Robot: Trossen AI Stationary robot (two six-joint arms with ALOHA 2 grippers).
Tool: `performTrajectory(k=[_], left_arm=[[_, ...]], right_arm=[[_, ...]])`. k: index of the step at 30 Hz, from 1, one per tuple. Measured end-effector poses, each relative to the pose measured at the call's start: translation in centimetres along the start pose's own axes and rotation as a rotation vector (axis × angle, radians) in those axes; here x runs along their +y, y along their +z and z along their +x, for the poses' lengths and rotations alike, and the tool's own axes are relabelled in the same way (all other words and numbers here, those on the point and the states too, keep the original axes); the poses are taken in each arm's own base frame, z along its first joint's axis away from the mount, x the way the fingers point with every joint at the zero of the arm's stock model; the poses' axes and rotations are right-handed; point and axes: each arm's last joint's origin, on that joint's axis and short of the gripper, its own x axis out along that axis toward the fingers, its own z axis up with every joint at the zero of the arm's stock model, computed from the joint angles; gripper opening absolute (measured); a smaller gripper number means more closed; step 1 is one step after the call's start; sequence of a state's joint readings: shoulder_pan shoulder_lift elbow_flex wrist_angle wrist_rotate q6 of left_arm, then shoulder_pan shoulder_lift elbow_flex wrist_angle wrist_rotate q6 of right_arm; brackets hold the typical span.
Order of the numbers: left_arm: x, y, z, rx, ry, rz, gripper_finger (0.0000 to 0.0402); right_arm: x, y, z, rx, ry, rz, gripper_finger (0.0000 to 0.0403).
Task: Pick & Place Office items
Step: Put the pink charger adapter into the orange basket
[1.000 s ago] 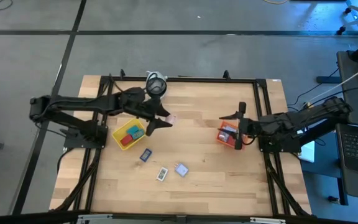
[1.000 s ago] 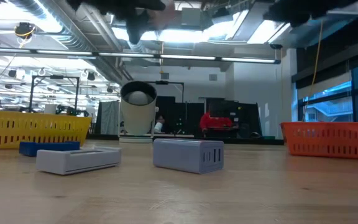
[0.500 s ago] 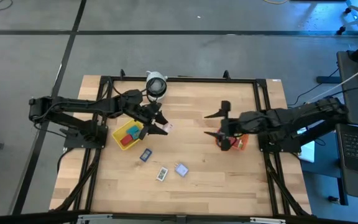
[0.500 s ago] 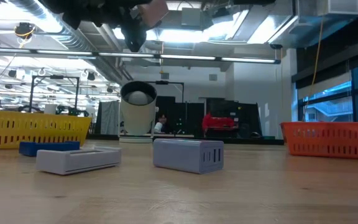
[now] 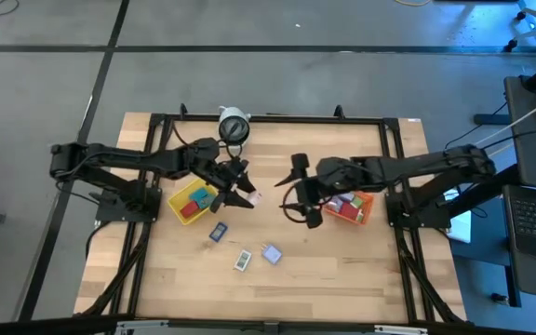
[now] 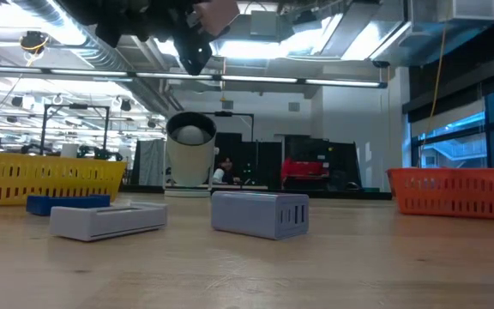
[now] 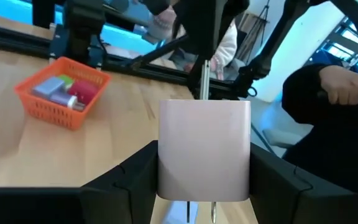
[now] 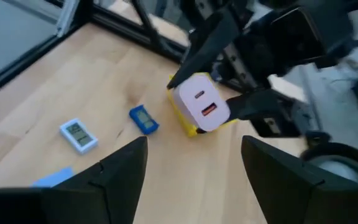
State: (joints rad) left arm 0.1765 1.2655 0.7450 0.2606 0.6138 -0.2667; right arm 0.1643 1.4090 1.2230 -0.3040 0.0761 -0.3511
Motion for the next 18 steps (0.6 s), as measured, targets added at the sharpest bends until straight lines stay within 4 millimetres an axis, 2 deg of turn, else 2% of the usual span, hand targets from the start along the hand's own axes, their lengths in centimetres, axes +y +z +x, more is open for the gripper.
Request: performTrajectory(k=[5,11,18], left_arm=[[-0.2,-0.2,0.4,0.012,-0.022,0.0,0.0196],[-0.3,-0.2,0.5,0.011,-0.031,0.004,0.0196],[-0.4,-0.2,0.5,0.015,-0.058,0.007,0.0196]], right_arm=[[-0.8,0.7,1.6,0.021,0.074,-0.007,0.0261],[-0.8,0.6,3.8,0.058,0.098,-0.041,0.0261],[-0.9,1.1,5.2,0.062,0.099,-0.058,0.0261]])
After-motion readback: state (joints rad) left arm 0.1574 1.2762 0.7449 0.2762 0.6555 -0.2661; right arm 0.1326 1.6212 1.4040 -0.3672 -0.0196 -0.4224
